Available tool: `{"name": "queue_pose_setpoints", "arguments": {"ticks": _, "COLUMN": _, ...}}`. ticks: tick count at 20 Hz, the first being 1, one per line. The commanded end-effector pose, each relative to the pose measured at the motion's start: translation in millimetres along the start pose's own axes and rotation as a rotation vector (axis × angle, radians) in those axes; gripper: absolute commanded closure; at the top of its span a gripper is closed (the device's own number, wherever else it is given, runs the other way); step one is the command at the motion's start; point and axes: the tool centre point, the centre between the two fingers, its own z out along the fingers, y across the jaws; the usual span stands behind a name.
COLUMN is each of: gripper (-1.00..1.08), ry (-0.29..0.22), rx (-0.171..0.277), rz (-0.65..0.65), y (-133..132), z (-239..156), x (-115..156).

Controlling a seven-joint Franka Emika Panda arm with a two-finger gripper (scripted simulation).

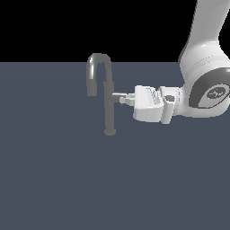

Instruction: Turn on the faucet by rotating a designated handle.

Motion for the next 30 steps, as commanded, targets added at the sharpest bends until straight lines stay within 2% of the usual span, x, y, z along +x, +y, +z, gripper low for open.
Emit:
{"name": "queue_pose_setpoints", "arguments": {"ticks": 1, "gripper": 1.08, "ry": 0.012, "rx": 0.006, "rz": 0.052, "y": 9, "z": 0, "x": 34}}
{"name": "queue_pose_setpoints", "arguments": {"ticks": 3, "gripper": 1.08, "ry": 0.013, "rx": 0.006, "rz": 0.058, "y": 9, "z": 0, "x": 40}}
{"name": "queue_pose_setpoints", "arguments": {"ticks": 4, "gripper": 1.08, "ry": -0.006, "rx": -0.004, "rz": -0.003, "y": -1, "z": 0, "x": 4}}
{"name": "queue_pose_setpoints", "arguments": {"ticks": 16, "gripper": 1.08, "ry": 0.013, "rx": 0.006, "rz": 0.059, "y": -11, "z": 0, "x": 60}}
{"name": "queue_pose_setpoints", "arguments": {"ticks": 17, "gripper": 1.08, "ry": 0.013, "rx": 0.006, "rz": 0.059, "y": -11, "z": 0, "x": 60}}
{"name": "queue_pose_setpoints", "arguments": {"ticks": 18, "gripper": 1.08, "ry": -0.025, "rx": -0.021, "rz": 0.007, "y": -8, "z": -8, "x": 15}}
{"name": "queue_pose_setpoints", "arguments": {"ticks": 30, "gripper": 1.08, "ry": 0.005, "rx": 0.000, "rz": 0.050, "y": -33, "z": -2, "x": 56}}
